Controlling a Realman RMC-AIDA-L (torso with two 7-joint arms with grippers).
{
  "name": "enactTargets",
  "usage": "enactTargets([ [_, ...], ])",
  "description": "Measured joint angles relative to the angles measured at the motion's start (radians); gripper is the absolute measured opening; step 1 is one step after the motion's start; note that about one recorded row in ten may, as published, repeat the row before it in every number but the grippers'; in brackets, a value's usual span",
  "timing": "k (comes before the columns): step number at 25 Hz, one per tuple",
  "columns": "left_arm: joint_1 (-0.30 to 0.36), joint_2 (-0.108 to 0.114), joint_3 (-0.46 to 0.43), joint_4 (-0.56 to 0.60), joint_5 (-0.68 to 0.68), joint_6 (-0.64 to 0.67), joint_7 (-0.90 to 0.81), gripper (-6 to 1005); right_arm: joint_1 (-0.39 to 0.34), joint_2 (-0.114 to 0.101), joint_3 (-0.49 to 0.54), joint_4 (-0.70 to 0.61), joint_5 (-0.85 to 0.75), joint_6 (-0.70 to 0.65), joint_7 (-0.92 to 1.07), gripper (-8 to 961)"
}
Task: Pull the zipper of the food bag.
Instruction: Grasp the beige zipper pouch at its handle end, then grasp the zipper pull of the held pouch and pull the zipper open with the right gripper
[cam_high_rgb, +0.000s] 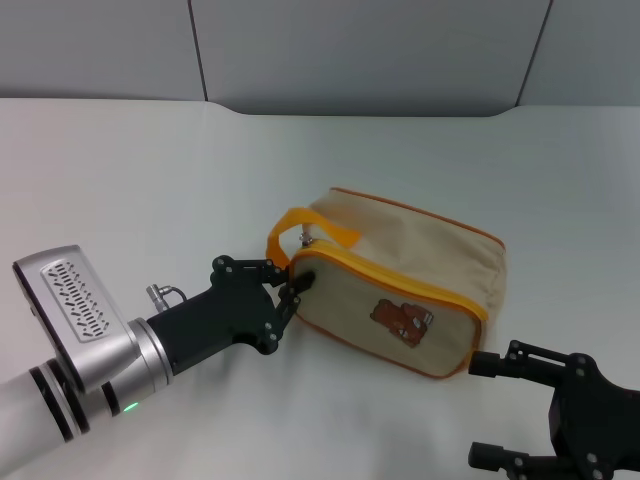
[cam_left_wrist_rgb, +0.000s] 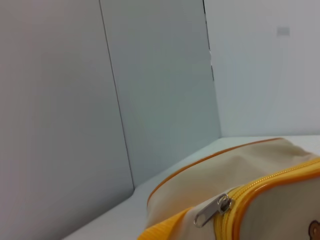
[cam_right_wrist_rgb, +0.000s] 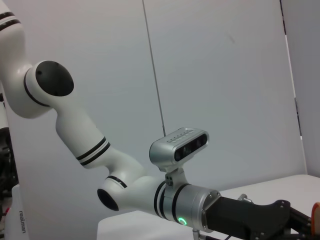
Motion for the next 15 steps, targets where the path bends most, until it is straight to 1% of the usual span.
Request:
enactTargets([
  [5, 0.020, 0.000, -0.043, -0.010, 0.002, 0.065, 0.079, 87, -0.001, 0.003, 0.033, 0.007, 0.005, -0.002, -0.026, 780],
  [6, 0.024, 0.000, -0.043, -0.008, 0.004, 0.089, 0.093, 81, -0.004, 0.007, 0.056, 0.010, 0.006, -0.006, -0.042, 779],
  [7, 0.030, 0.002, -0.040, 0.007, 0.010, 0.144, 0.118, 75, -0.008, 0.015, 0.101, 0.015, 0.006, -0.011, -0.069, 778],
  [8, 0.030, 0.002, -0.040, 0.007, 0.010, 0.144, 0.118, 68, -0.008, 0.015, 0.101, 0.015, 0.006, -0.011, -0.069, 778],
  [10, 0.032, 0.003, -0.038, 0.031, 0.013, 0.179, 0.127, 61, -0.012, 0.020, 0.168, 0.036, 0.006, -0.018, -0.107, 776],
  [12, 0.033, 0.004, -0.038, 0.073, 0.014, 0.224, 0.130, 60, -0.013, 0.020, 0.246, 0.072, 0.006, -0.021, -0.146, 775],
  [14, 0.034, 0.004, -0.037, 0.118, 0.014, 0.271, 0.132, 59, -0.018, 0.020, 0.379, 0.127, 0.011, -0.018, -0.213, 773],
  [15, 0.034, 0.003, -0.037, 0.136, 0.014, 0.289, 0.134, 59, -0.021, 0.021, 0.430, 0.147, 0.015, -0.011, -0.247, 772],
])
